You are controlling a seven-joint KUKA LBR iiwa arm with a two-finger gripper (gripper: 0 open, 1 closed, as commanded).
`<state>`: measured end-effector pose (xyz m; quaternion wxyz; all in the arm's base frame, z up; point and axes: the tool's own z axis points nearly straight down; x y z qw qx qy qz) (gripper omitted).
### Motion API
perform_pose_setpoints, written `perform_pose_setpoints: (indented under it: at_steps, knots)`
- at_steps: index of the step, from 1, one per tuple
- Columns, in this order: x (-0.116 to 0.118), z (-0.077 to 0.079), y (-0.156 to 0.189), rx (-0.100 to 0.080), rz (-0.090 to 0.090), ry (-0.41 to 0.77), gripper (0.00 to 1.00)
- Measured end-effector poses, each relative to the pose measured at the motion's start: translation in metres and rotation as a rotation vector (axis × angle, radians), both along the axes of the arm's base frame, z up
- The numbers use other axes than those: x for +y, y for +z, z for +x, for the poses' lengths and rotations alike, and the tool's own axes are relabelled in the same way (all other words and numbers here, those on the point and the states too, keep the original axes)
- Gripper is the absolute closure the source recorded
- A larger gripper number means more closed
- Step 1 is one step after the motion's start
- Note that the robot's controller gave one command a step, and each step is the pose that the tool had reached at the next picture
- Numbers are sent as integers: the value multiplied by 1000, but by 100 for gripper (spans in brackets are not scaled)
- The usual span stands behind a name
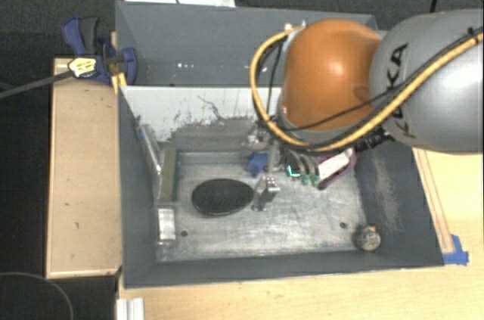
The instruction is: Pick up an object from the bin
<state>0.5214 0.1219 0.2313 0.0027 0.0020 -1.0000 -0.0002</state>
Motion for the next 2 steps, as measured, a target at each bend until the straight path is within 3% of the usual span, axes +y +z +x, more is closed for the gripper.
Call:
perform_pose_setpoints:
  at_steps: [1,2]
  knots:
    - [38,13,-162,-12,3,109,0]
    - [14,29,-129,-13,1,129,0]
